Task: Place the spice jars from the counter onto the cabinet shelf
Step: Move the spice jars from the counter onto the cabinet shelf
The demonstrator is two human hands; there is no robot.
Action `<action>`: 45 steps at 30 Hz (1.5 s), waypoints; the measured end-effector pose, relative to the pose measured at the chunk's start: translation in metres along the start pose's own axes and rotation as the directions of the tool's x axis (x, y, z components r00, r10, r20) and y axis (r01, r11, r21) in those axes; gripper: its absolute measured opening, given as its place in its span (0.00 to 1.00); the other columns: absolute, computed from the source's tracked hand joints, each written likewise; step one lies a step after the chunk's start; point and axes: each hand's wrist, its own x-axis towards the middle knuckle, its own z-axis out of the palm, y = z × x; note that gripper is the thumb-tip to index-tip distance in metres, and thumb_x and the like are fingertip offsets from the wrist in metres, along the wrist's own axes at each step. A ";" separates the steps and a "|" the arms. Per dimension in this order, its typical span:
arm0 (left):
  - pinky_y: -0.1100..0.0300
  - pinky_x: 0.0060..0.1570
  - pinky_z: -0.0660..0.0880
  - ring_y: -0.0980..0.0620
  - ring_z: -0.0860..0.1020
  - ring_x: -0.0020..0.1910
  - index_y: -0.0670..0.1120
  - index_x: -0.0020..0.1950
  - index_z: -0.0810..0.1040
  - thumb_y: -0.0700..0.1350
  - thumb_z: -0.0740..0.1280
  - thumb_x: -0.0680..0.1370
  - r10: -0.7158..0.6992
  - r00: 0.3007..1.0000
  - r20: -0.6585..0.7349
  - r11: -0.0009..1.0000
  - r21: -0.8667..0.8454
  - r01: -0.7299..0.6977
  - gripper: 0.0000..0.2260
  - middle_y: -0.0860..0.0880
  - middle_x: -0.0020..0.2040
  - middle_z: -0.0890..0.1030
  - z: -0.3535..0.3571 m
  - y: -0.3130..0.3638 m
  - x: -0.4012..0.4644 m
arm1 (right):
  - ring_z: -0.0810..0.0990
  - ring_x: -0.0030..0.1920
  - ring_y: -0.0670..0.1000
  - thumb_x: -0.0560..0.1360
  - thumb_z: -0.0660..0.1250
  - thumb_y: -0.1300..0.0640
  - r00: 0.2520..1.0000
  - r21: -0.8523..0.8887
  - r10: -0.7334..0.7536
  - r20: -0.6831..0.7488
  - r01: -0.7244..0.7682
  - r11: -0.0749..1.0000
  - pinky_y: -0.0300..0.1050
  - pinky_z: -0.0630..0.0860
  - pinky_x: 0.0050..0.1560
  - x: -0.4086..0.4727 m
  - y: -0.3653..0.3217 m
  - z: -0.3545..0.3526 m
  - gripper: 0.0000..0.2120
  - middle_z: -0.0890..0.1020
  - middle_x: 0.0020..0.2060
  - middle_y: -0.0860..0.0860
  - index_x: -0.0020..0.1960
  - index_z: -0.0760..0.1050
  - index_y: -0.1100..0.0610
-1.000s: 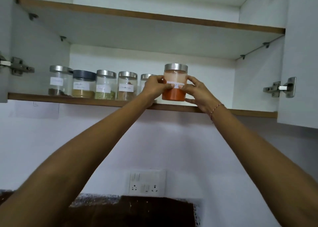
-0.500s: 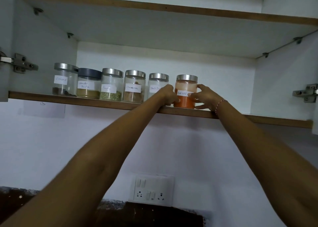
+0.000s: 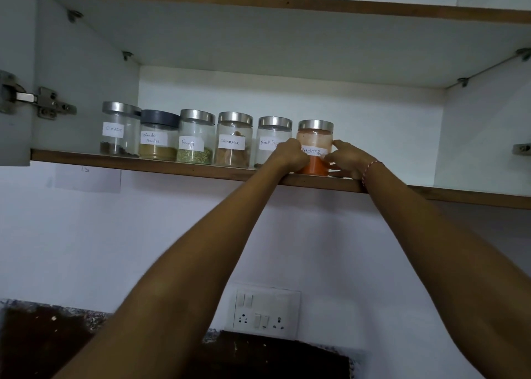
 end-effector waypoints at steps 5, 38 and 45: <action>0.51 0.55 0.75 0.44 0.77 0.56 0.41 0.63 0.74 0.41 0.58 0.78 0.255 0.832 -0.493 0.964 0.195 -0.180 0.14 0.42 0.58 0.78 0.006 -0.001 -0.029 | 0.69 0.66 0.60 0.76 0.53 0.67 0.901 -0.108 -0.116 -0.419 0.077 0.991 0.48 0.70 0.61 -0.018 -0.002 -0.008 0.25 0.67 0.68 0.61 0.72 0.59 0.61; 0.48 0.67 0.69 0.47 0.71 0.66 0.46 0.73 0.64 0.43 0.56 0.81 -0.492 0.690 0.531 0.639 -0.319 0.700 0.19 0.43 0.70 0.70 0.318 -0.247 -0.459 | 0.63 0.72 0.55 0.68 0.74 0.55 0.866 -0.148 0.458 0.199 -0.436 0.888 0.51 0.63 0.70 -0.414 0.425 0.229 0.44 0.63 0.72 0.57 0.75 0.50 0.56; 0.51 0.68 0.68 0.45 0.67 0.70 0.45 0.74 0.61 0.37 0.64 0.76 -0.419 0.668 0.615 0.654 -0.306 0.692 0.27 0.44 0.72 0.67 0.305 -0.252 -0.453 | 0.70 0.66 0.54 0.65 0.76 0.54 0.884 -0.051 0.454 0.112 -0.451 0.891 0.46 0.70 0.63 -0.410 0.422 0.227 0.37 0.71 0.66 0.56 0.68 0.62 0.57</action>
